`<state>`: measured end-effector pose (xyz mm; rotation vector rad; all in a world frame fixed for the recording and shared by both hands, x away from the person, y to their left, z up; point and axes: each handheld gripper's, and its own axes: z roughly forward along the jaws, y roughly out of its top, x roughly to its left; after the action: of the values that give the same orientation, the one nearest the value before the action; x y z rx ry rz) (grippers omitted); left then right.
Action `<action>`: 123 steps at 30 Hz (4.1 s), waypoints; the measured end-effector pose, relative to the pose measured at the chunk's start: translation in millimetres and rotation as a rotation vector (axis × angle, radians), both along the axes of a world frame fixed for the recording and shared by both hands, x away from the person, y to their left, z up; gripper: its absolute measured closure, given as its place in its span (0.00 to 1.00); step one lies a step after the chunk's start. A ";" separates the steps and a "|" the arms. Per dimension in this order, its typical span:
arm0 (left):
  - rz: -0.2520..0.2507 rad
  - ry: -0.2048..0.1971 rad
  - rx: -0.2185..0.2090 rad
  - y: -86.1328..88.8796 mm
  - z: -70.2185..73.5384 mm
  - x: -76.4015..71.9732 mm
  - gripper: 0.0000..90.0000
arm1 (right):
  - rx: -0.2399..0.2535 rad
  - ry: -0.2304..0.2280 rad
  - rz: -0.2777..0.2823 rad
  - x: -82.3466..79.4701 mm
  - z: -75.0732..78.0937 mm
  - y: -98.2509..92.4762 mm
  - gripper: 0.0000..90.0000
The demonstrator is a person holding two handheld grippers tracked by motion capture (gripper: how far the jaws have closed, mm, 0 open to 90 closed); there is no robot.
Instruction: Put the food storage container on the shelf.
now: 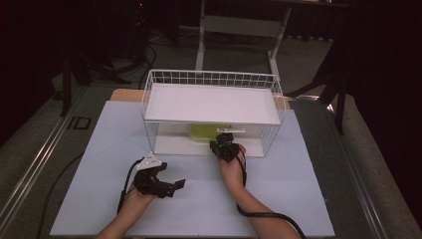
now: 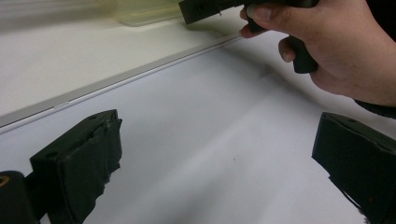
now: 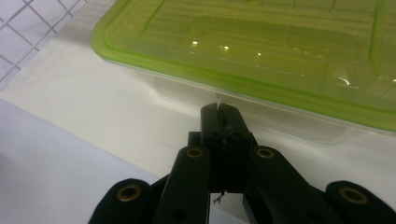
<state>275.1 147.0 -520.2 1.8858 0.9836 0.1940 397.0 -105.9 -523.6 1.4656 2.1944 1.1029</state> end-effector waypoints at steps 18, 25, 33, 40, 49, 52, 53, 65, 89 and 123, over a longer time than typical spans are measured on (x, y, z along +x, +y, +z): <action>-0.007 -0.011 -0.014 1.0 1.6 0.1 0.03 | 0.024 0.020 0.016 -0.8 2.6 3.1 0.96; -0.012 -0.011 -0.015 -0.7 3.4 0.2 0.03 | 0.021 -0.007 0.094 -17.5 8.7 -4.2 0.95; -0.040 -0.036 -0.007 -4.3 13.2 -1.0 0.03 | 0.029 -0.068 0.145 -39.0 26.8 -15.3 0.80; -0.105 -0.076 -0.029 -4.3 23.4 -3.6 0.03 | 0.057 -0.121 0.205 -55.7 37.5 -24.1 0.50; -0.125 -0.100 -0.049 -4.0 33.2 -7.0 0.03 | 0.134 -0.154 0.264 -72.6 44.3 -36.3 0.18; -0.144 -0.113 -0.083 -2.9 35.3 -8.7 0.03 | 0.146 -0.170 0.299 -76.1 44.4 -40.2 0.16; -0.150 -0.120 -0.091 -2.6 36.0 -9.5 0.03 | 0.143 -0.173 0.309 -77.1 44.4 -41.2 0.16; -0.180 -0.139 -0.117 1.2 40.7 -21.2 0.03 | 0.121 -0.197 0.386 -97.3 45.9 -55.8 0.17; -0.099 -0.136 -0.081 44.1 25.4 -45.9 0.03 | 0.090 -0.208 0.320 -134.2 46.9 -122.6 0.17; -0.135 -0.199 -0.143 41.8 19.8 -60.9 0.03 | 0.198 -0.233 0.359 -145.9 29.6 -146.7 0.17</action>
<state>214.2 188.8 -500.3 1.7564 0.7146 0.2210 251.1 -252.6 -494.0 0.9657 2.2829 1.5591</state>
